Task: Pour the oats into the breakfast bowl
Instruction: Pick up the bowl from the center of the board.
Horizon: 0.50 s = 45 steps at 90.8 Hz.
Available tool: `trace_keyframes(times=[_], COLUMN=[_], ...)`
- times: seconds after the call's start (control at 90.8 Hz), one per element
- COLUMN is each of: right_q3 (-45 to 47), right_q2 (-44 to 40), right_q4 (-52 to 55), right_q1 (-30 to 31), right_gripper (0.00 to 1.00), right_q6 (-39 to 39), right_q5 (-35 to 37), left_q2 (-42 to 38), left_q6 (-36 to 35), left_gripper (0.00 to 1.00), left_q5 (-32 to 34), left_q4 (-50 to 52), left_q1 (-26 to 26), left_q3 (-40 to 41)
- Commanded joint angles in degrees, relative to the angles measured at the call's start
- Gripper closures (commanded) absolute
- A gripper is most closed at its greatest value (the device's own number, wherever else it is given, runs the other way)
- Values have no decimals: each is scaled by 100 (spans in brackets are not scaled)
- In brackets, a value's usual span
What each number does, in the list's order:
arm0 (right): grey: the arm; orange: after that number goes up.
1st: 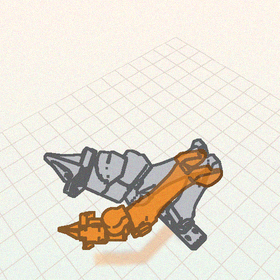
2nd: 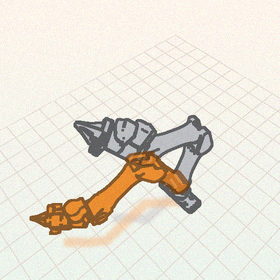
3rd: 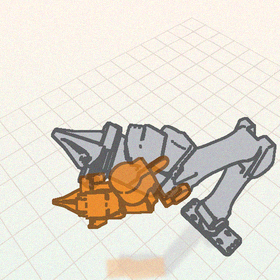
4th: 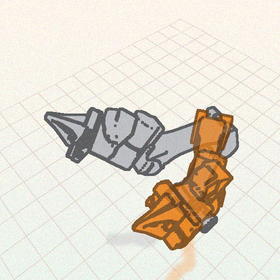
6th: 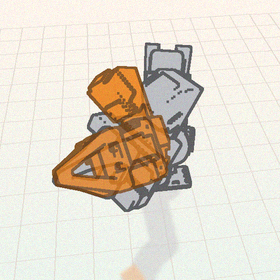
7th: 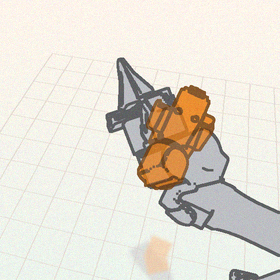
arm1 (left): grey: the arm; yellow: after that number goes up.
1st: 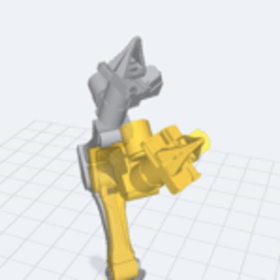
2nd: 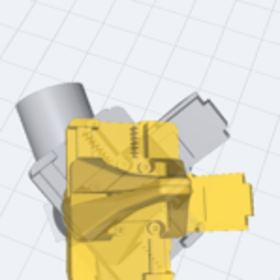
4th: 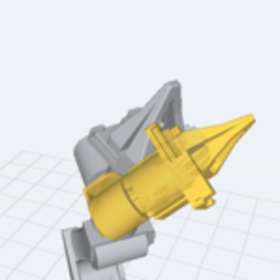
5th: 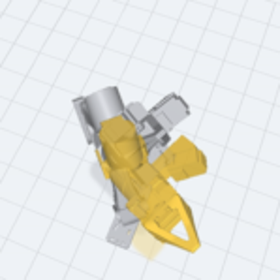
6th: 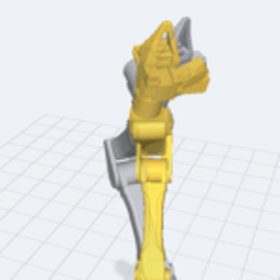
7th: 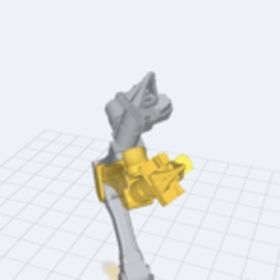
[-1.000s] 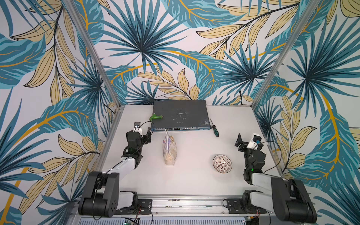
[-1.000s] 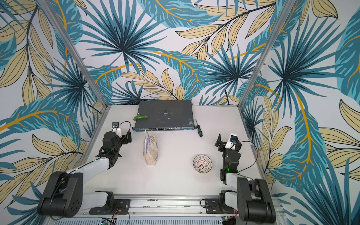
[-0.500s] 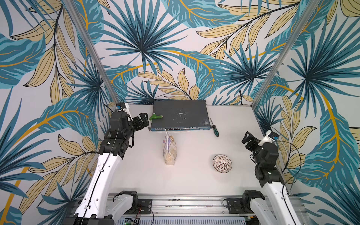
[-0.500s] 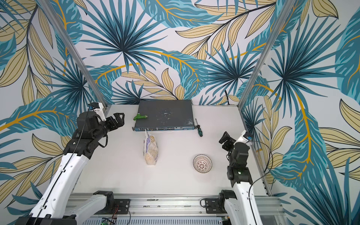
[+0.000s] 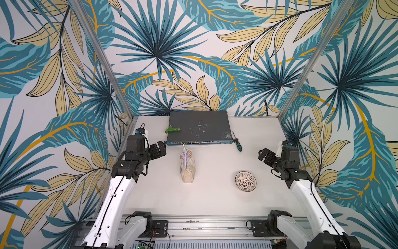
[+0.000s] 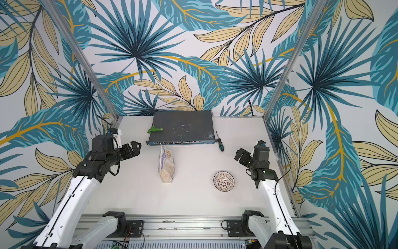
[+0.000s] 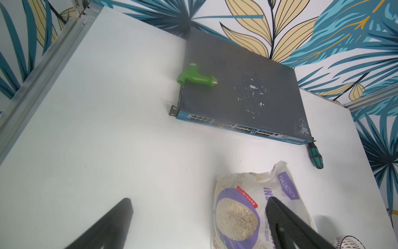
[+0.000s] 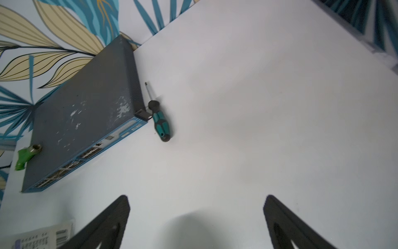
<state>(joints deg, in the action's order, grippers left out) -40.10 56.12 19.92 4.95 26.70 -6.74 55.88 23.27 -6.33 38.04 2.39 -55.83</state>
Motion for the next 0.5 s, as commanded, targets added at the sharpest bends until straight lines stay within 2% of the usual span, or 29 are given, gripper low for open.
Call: trace_keyframes(times=[0.0, 0.11, 0.187, 0.286, 0.364, 0.43, 0.485], right_q3=[-118, -36, 10, -67, -87, -11, 12], right_q2=[364, 628, 587, 445, 370, 288, 253], right_q4=[726, 992, 1191, 1463, 1780, 1884, 2019], right_q1=[658, 1235, 1514, 1817, 1972, 2044, 2092], right_gripper=[0, 0, 2, 11, 14, 22, 25], right_q6=[-107, 134, 387, 716, 952, 1158, 1407], right_q5=[-9, 587, 992, 1300, 1633, 1797, 1893], left_q2=[-53, -33, -42, -94, -155, -217, -246], left_q6=[137, 41, -148, -124, -150, -172, -182], left_gripper=[0, 0, 0, 0, 0, 0, 0], left_q5=[63, -215, -153, 147, 137, 107, 93], left_q4=[87, 156, 380, 531, 527, 508, 526], left_q1=[-34, -34, -28, -32, -26, -36, -36], left_q3=[52, -6, -141, -157, -80, -4, 23])
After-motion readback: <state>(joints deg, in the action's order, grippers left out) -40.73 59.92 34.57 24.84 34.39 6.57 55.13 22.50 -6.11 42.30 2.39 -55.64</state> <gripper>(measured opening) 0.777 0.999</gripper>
